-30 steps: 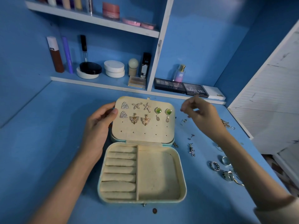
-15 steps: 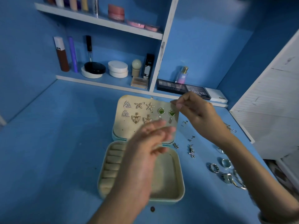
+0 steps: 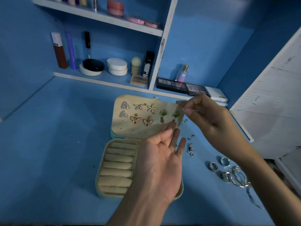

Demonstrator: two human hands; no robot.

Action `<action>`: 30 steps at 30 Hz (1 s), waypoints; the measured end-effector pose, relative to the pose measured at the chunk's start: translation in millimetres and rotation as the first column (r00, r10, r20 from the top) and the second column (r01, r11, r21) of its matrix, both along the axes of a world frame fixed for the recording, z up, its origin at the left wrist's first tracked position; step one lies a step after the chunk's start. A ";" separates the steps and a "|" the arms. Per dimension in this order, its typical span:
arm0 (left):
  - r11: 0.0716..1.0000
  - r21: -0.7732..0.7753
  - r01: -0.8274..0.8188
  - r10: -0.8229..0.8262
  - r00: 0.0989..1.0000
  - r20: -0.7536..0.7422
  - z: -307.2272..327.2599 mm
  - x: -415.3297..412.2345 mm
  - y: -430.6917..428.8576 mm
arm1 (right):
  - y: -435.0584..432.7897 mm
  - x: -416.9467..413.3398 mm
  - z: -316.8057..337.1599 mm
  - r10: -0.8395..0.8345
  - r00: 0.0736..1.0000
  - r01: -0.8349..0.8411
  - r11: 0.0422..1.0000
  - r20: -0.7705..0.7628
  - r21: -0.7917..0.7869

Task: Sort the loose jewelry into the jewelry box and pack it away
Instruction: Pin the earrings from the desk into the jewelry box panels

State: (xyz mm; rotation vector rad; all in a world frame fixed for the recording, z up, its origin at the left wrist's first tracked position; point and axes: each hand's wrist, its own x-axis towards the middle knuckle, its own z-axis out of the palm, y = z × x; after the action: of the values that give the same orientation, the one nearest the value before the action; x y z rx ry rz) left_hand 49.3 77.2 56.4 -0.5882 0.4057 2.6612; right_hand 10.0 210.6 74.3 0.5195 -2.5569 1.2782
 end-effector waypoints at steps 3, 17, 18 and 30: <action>1.000 0.004 -0.005 0.005 1.000 -0.001 0.7 6.4 -1.3 | 2.2 10.4 2.2 0.010 1.000 -0.010 1.000 0.026 -0.029; 0.978 -0.207 -0.020 0.024 1.000 0.020 -5.4 44.1 -2.5 | 2.1 54.9 17.7 0.117 0.973 -0.109 0.993 0.199 -0.050; 0.975 -0.220 -0.022 0.026 1.000 0.016 -7.4 44.3 -2.2 | 2.0 52.9 18.8 0.127 0.969 -0.116 0.991 0.211 -0.065; 0.987 -0.151 -0.055 0.057 0.998 0.008 -28.2 51.0 0.7 | 13.4 5.1 -0.7 0.168 0.872 -0.212 0.976 0.460 0.046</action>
State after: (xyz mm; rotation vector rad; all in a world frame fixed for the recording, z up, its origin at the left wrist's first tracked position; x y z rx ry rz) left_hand 100.3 77.9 28.2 -0.6698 0.5999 2.6954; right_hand 15.1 224.0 73.7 0.5582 -3.0280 1.4996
